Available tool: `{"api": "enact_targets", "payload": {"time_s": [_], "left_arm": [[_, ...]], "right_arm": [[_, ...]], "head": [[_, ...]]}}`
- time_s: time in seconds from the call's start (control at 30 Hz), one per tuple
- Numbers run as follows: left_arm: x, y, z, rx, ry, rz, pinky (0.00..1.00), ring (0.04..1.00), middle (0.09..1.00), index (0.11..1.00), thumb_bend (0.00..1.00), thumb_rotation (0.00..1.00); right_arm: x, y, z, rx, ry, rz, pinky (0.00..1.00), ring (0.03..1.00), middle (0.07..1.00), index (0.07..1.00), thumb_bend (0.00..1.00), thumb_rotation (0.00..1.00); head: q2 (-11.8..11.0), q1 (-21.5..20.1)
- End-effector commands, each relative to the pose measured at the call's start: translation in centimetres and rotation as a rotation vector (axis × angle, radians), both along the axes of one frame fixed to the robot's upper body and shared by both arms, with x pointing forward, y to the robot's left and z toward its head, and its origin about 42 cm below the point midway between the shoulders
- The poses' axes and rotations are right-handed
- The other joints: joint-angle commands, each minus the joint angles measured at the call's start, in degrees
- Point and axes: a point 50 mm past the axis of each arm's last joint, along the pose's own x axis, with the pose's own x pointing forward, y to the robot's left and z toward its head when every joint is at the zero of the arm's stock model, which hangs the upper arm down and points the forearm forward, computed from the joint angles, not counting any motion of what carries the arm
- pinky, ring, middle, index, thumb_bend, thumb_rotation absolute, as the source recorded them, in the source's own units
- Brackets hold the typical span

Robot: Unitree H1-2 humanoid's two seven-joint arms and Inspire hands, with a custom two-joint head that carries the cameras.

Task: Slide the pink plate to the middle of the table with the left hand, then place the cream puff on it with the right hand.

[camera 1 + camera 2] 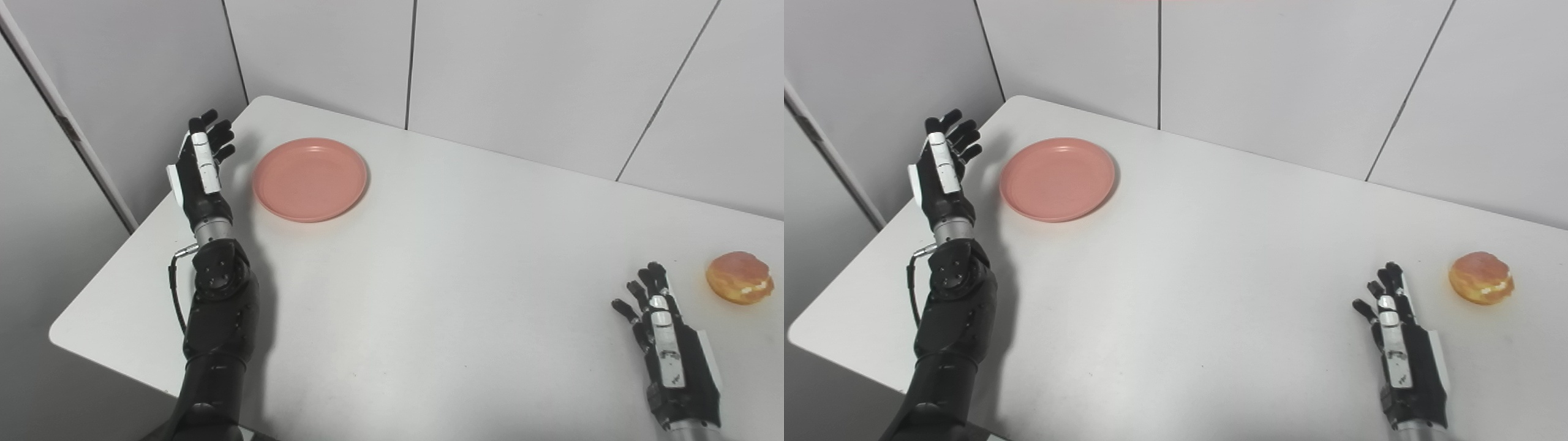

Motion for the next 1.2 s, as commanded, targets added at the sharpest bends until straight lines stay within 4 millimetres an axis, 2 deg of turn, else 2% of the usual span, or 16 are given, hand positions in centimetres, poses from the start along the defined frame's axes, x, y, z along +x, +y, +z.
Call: {"api": "enact_targets", "payload": {"time_s": [0.0,0.17,0.23,0.37,0.5,0.87,1.17], "left_arm": [[1.0,1.0,2.6,0.039,-0.101,0.015,0.72,0.739,0.730,0.722,0.82,1.00],[1.3,1.8,1.8,0.026,-0.084,0.024,0.74,0.744,0.739,0.729,0.81,1.00],[1.5,2.0,1.4,0.033,-0.063,0.017,0.77,0.760,0.745,0.732,0.78,1.00],[1.8,1.7,0.9,0.037,-0.051,0.012,0.71,0.740,0.741,0.727,0.73,1.00],[2.0,1.2,0.4,0.047,-0.020,-0.018,0.73,0.772,0.763,0.746,0.75,1.00],[2.8,-0.8,-0.4,0.006,0.039,-0.076,0.79,0.773,0.762,0.758,0.77,1.00],[3.1,-2.4,-1.3,0.065,0.084,-0.161,0.90,0.852,0.840,0.833,0.76,1.00]], "right_arm": [[0.3,-0.5,1.1,-0.005,-0.064,-0.011,1.00,0.965,0.984,0.989,0.44,0.91],[0.3,-0.5,1.1,0.003,-0.066,-0.011,0.99,0.959,0.976,0.985,0.43,0.89],[0.2,-0.5,1.1,0.008,-0.066,-0.011,0.99,0.962,0.977,0.985,0.44,0.89],[0.2,-0.5,1.1,0.006,-0.063,-0.005,1.00,0.962,0.979,0.986,0.44,0.89],[0.2,-0.5,1.2,0.003,-0.060,-0.010,1.00,0.962,0.978,0.985,0.44,0.90],[0.3,-0.5,1.2,0.008,-0.059,-0.011,0.99,0.961,0.976,0.981,0.43,0.89],[0.2,-0.6,1.3,0.010,-0.064,-0.007,1.00,0.959,0.977,0.982,0.44,0.89]], "head": [[0.0,0.0],[0.2,0.0],[0.2,0.2],[0.3,0.4],[0.2,0.4],[0.3,0.4],[0.6,0.6]]}}
